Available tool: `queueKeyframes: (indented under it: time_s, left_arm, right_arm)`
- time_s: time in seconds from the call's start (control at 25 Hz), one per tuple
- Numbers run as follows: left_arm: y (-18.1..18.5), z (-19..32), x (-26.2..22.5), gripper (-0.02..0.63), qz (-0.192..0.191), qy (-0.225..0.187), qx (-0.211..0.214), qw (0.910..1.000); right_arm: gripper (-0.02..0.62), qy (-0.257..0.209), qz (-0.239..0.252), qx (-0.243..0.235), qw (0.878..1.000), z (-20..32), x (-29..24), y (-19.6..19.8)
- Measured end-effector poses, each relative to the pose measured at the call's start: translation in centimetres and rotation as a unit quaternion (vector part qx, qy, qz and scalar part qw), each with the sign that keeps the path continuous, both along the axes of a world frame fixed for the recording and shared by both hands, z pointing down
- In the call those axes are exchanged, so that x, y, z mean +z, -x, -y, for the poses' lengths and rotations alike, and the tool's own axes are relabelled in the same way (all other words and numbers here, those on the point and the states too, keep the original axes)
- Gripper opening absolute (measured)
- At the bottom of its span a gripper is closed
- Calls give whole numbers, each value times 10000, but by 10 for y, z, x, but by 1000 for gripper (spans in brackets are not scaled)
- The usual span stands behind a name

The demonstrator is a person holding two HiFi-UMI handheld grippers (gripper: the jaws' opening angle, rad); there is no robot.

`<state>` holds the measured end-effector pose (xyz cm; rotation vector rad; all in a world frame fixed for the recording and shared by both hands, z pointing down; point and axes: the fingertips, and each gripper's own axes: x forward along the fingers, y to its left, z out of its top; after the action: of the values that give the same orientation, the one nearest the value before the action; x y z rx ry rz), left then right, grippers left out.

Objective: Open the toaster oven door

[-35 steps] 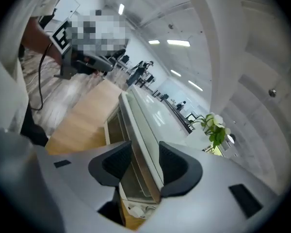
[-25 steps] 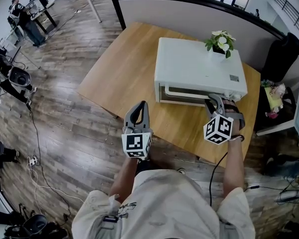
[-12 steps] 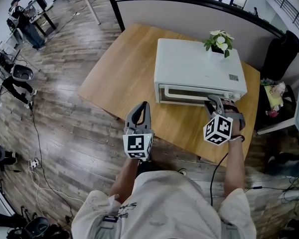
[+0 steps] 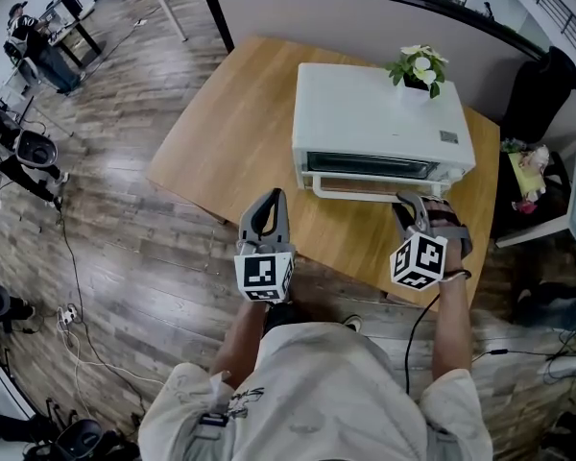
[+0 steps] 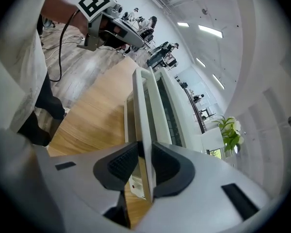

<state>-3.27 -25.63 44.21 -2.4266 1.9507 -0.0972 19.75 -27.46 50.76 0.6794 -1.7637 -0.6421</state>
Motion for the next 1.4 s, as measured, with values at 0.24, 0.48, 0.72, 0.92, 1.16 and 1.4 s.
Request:
queueKeyframes:
  time_s: [0.24,0.48,0.72,0.92,1.16,1.4]
  left_arm:
    - [-7,-3,6,17,77,90,87,9999]
    - [-7,-5,21,17,153,261,86,9995]
    - [-10,-7,29,17,108,409,135,9990]
    - [-11,-8,38,17,35,515,122,9986]
    - [-15,-9,48,16,87,649,190,9977]
    - [-20,-13,57,17,90,740,262,9969]
  right_arm:
    - [98,245,-140,24,9996,-25,13,-3]
    - [94,390,-136,46,9991,-45,26,-3]
    - [89,587,-165,150,9980,-62,38,-4]
    - [89,814,-168,167,9964,-80,56,-5]
    - [92,1018,-196,202,9944,-95,78,-4]
    - [97,962,-214,278,9947,-108,97,-6]
